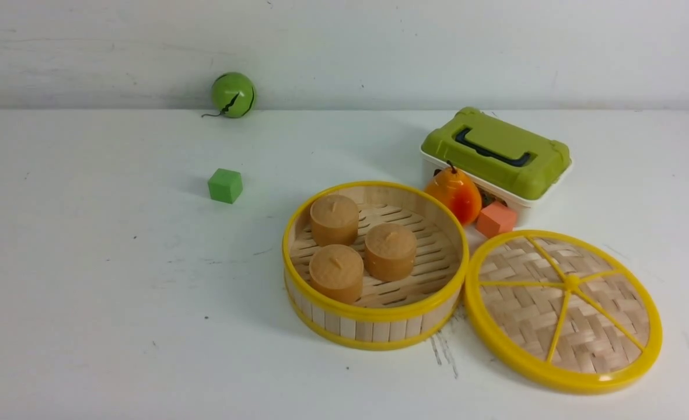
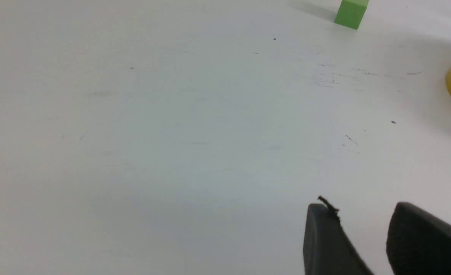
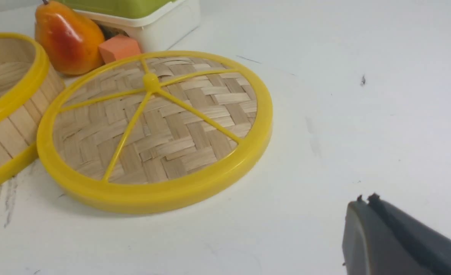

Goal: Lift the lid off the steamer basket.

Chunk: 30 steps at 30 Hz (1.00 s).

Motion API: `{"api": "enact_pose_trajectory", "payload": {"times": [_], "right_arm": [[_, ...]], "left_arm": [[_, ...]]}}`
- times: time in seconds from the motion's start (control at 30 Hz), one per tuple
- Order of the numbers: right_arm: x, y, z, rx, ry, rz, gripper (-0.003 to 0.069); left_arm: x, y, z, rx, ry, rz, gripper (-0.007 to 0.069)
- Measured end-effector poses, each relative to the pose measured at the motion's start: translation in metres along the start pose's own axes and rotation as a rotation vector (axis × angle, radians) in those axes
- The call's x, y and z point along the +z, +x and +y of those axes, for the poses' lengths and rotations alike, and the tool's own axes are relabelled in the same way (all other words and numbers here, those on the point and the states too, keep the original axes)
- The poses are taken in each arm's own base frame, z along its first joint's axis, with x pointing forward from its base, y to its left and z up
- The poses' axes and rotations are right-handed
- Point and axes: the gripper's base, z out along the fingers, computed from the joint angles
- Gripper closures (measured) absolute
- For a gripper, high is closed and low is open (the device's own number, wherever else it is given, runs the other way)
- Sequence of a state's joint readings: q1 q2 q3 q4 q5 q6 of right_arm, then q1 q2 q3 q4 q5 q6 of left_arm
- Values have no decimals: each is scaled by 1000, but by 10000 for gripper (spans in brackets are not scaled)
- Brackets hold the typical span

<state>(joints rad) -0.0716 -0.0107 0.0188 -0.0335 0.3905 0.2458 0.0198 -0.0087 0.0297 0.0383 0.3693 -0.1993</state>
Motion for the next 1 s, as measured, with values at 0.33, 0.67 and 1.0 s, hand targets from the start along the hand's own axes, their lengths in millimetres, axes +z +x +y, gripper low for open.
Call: {"api": "enact_pose_trajectory", "payload": {"times": [0.33, 0.67, 1.0], "right_arm": [[0, 1, 5, -30, -92, 22, 681], [0, 1, 5, -32, -98, 24, 681], [0, 1, 5, -33, -98, 24, 675]], "left_arm": [[0, 0, 0, 0, 0, 0, 384], [0, 0, 0, 0, 0, 0, 384], [0, 0, 0, 0, 0, 0, 384]]}}
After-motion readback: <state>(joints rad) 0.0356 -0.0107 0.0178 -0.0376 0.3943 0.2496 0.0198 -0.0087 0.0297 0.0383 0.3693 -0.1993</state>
